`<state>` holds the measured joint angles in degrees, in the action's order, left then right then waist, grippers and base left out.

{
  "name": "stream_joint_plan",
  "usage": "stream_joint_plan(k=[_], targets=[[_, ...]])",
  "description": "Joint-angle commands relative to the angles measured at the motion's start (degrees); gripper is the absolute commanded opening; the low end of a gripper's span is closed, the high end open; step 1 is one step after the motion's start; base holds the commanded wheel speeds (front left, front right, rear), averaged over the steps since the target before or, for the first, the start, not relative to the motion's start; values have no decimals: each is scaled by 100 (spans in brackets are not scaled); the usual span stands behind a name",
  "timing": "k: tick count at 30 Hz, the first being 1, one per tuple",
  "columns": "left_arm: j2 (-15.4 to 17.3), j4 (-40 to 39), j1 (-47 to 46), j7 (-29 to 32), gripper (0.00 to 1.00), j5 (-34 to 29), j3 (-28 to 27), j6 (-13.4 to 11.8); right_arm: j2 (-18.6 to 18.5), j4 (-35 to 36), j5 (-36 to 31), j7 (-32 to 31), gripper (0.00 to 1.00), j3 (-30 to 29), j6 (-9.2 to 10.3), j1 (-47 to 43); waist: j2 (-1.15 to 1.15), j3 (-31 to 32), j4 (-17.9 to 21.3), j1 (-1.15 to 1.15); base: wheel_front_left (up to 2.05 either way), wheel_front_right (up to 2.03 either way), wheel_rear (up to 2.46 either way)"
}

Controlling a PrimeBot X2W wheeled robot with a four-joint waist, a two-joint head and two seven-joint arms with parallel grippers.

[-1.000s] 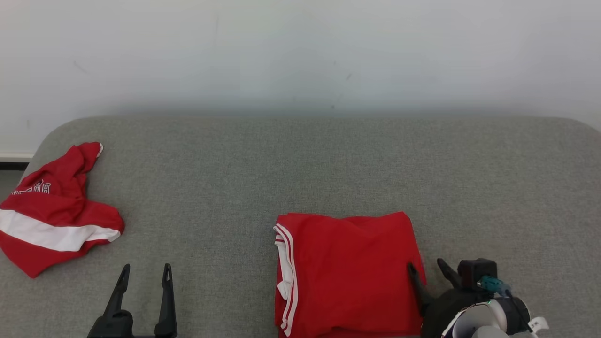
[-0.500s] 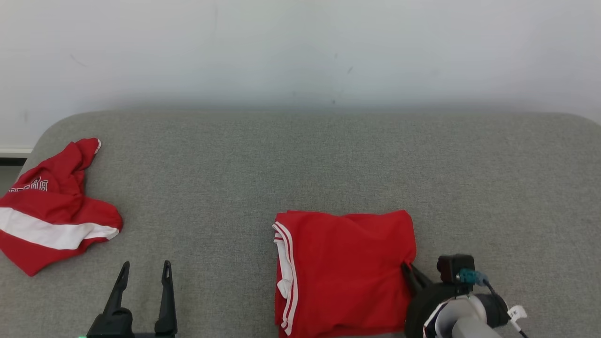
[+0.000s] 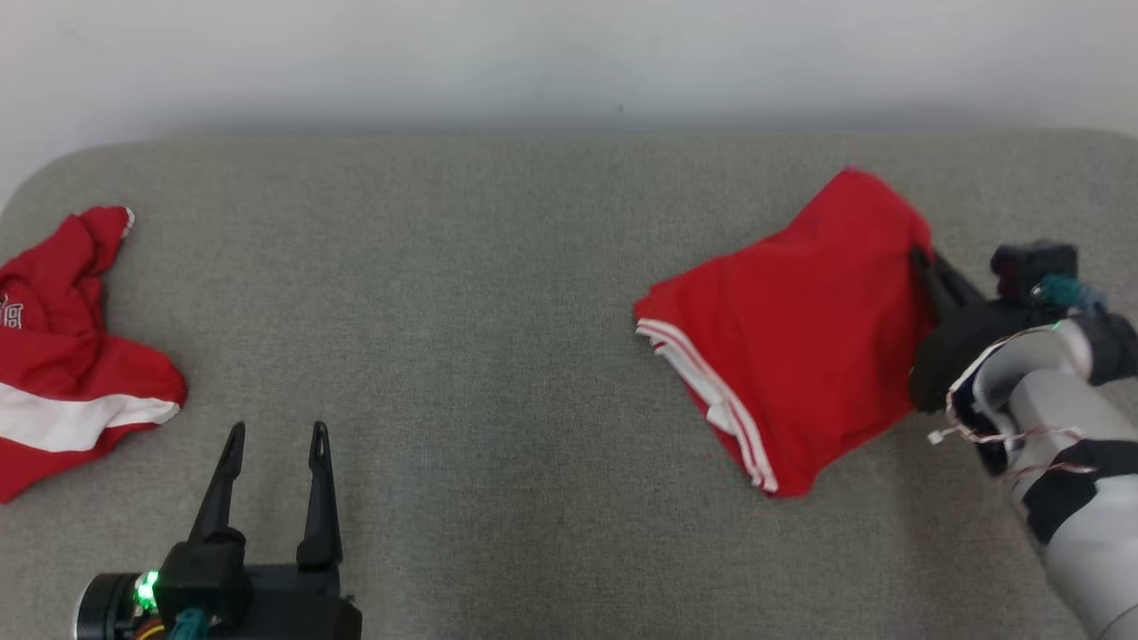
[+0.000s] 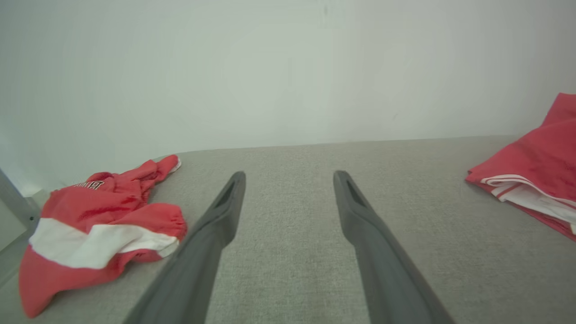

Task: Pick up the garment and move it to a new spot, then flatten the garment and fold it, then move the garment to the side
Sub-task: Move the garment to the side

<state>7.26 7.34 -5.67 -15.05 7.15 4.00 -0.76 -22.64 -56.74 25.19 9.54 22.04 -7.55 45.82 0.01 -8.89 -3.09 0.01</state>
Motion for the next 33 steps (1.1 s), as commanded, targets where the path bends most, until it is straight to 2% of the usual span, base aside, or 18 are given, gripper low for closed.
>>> stream_joint_plan(k=[1, 12, 20, 26, 33], targets=[[2, -95, -199, -14, 100, 6, -1, 31, -236, -6, 72, 14, 0, 53, 13, 207, -1, -602, 127, -1, 0, 0, 0], [200, -918, -604, -17, 100, -216, -167, 11, -1236, -140, 265, 94, 0, 179, 14, 1230, -1, -1644, 684, -1, 0, 0, 0], [441, -1593, -876, -8, 100, -420, -193, -25, -1879, -230, 116, 95, 0, 275, 14, 2023, -1, -2323, 1015, -1, 0, 0, 0], [595, -2115, -1017, 182, 100, -569, -191, -57, -2229, -319, 33, 94, 0, 366, 14, 2540, -1, -2807, 1135, -1, 0, 0, 0], [719, -2587, -1001, 371, 100, -673, -215, -106, -2381, -504, -118, 183, 0, 414, 14, 2899, -1, -3069, 1205, -1, 0, 0, 0]])
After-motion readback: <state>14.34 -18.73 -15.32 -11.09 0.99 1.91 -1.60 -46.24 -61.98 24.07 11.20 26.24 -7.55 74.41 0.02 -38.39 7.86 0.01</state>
